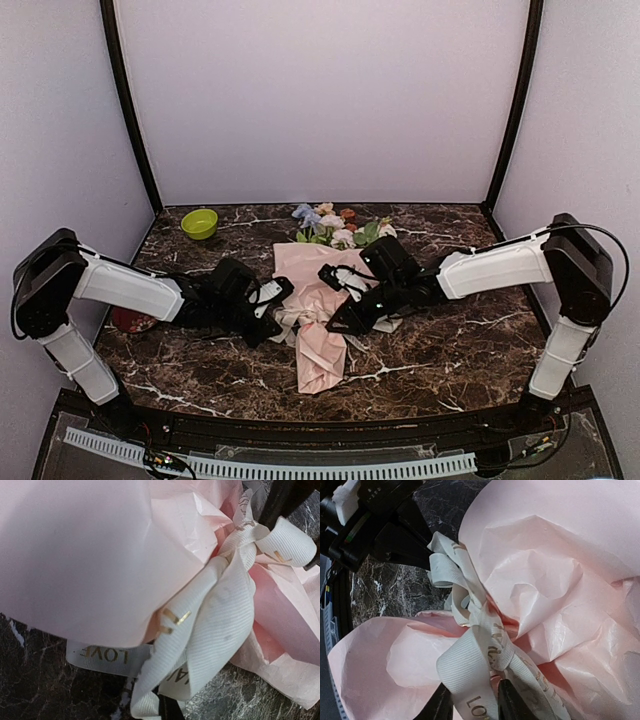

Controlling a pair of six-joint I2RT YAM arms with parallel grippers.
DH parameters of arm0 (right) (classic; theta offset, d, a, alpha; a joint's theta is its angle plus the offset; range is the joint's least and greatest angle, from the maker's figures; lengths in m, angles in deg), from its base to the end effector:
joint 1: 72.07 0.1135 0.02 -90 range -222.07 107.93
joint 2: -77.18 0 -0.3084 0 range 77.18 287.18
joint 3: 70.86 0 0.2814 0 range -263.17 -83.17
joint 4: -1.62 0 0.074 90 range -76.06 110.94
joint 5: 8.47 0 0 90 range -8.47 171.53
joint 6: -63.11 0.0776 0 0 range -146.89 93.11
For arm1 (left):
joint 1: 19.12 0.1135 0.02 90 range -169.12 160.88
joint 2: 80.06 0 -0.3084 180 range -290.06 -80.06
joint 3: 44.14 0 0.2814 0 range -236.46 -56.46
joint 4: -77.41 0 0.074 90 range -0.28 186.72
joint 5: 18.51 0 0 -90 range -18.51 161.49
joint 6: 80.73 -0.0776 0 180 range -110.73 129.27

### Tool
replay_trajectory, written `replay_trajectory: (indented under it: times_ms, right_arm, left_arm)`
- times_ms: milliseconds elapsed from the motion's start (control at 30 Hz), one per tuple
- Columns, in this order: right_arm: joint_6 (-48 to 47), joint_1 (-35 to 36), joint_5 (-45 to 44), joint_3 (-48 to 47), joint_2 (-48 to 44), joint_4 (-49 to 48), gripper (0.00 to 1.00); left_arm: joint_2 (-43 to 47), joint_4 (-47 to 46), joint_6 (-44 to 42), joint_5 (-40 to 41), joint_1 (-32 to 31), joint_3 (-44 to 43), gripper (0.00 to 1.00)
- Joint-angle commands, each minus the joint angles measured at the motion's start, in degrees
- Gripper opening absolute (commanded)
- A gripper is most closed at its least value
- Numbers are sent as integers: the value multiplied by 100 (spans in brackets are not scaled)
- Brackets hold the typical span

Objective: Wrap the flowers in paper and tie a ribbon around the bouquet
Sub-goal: Tie the half-tied ribbon around the folded bouquet, then adjust the tied bouquet to the folded bouquet.

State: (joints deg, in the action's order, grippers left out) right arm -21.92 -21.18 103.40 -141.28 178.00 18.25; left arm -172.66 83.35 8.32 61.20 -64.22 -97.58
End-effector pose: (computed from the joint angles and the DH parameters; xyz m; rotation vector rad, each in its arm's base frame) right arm 0.2426 0.3442 0.1672 -1.1535 2.2339 0.8901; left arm 0.2431 -0.2636 0.1374 1.0285 2.1900 -0.5772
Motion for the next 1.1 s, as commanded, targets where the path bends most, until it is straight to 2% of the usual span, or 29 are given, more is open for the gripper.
replay_trajectory:
  times_ms: [0,267,467,700,767,867,967,1067]
  right_arm:
    - [-102,35,197,-236,58,26,21]
    - [206,69,187,20,-378,-120,1]
    - [363,184,265,-100,-453,80,0]
    - [435,722,1079,179,-563,166,0]
    - [434,754,976,207,-599,368,7]
    - [345,730,606,85,-713,745,34]
    - [291,552,245,-94,-998,1034,54]
    - [448,177,-304,81,-1606,1024,67]
  left_arm:
    - [13,106,-88,-33,42,-140,0]
    - [149,182,-43,-109,45,0,0]
    - [184,181,-9,15,45,-65,0]
    - [75,214,39,19,45,-89,0]
    - [87,215,23,43,44,-87,0]
    - [84,236,-1,17,45,-118,0]
    - [90,204,39,-23,45,-90,0]
    - [91,186,42,-66,45,-41,0]
